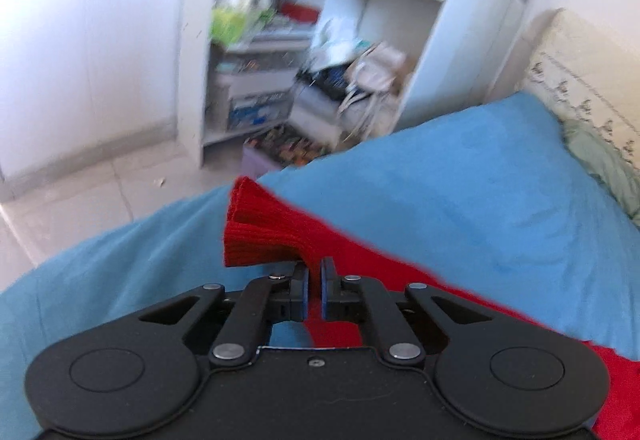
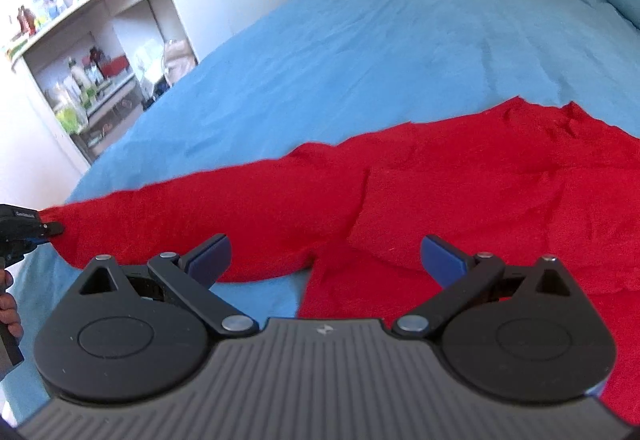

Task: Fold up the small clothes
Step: 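Grasp the cuff with the left tool, fold it across the body, release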

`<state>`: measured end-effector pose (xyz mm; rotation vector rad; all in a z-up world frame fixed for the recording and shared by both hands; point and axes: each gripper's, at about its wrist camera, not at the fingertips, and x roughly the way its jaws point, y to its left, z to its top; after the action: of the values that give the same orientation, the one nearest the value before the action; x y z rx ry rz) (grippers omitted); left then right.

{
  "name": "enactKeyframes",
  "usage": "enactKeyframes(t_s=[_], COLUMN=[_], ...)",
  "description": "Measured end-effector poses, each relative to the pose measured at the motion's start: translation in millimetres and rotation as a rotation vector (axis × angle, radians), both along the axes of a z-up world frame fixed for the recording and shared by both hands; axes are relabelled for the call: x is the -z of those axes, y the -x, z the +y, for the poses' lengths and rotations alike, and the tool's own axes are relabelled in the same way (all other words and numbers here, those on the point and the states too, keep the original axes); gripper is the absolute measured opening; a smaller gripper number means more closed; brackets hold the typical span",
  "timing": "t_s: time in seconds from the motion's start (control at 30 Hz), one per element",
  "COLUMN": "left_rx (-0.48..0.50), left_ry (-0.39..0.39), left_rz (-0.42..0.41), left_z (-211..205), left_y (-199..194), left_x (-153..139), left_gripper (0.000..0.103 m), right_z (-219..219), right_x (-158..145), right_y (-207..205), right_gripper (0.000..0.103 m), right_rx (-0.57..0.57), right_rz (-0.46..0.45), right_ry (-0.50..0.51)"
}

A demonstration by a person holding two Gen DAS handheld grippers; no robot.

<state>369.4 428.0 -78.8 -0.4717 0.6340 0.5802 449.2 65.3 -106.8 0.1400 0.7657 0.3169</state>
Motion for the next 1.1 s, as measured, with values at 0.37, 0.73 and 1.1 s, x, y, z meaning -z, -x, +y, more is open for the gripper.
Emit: enactKeyframes(t_s=[0.37, 0.73, 1.1], left_rx=[0.400, 0.824, 0.915], left_ry=[-0.147, -0.056, -0.106], left_rz=[-0.135, 0.025, 0.094], left_z=[-225, -448, -456], left_y=[-47, -104, -86], left_x=[-91, 13, 41], left_gripper=[0.005, 0.005, 0.076], right_z=[-158, -301, -319], right_x=[-68, -40, -13], right_y=[7, 17, 4], right_gripper=[0.103, 0.103, 0.103], right_rx=[0.140, 0.282, 0.231], right_rz=[-0.089, -0.041, 0.039], right_ry=[-0.035, 0.020, 0.015])
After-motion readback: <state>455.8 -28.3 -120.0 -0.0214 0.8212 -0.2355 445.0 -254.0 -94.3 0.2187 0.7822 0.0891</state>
